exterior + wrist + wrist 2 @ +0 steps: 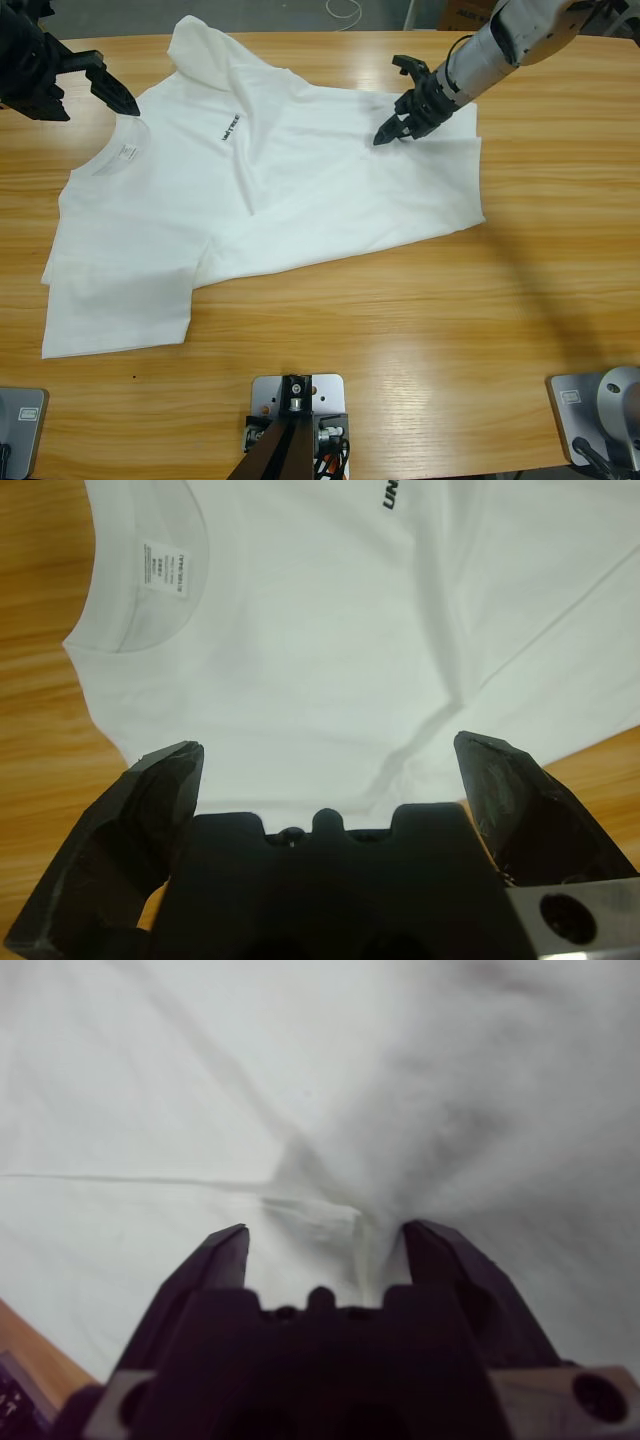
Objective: Fold clothes
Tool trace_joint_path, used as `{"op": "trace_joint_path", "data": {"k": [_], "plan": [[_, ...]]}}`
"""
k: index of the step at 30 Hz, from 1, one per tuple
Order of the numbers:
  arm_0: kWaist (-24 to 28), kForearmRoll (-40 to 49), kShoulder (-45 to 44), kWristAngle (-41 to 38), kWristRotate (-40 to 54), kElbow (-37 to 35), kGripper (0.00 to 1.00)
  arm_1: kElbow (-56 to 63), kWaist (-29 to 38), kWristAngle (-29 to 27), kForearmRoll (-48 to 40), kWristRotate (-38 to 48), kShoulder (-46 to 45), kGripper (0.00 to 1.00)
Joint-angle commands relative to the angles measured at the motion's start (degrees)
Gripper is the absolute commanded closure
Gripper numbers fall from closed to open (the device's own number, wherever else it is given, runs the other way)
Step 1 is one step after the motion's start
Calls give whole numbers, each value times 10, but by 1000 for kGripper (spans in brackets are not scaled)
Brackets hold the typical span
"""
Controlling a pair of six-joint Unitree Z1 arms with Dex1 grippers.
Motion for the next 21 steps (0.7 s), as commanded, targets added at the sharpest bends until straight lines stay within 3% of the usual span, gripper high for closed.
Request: {"op": "trace_joint_path", "data": {"k": [1,6,10,14,18,21], "plan": [[-17,-11,27,-8,-6,6,18,24,15,-37,-7,-10,-10,338],[-18,-12,29,-8,-7,6,18,38,26,-83,-22,-11,-41,208],[-20,-13,29,-8,-7,6,18,46,39,-87,-30,-13,-54,207],[-21,-13,29,-8,-7,6,18,48,45,-80,-31,-12,-46,276],[-21,-13,29,-8,-7,6,18,48,46,-67,-31,-12,-34,277],[-21,-13,29,-8,-10,6,18,48,46,-61,-32,-12,-28,354]]}}
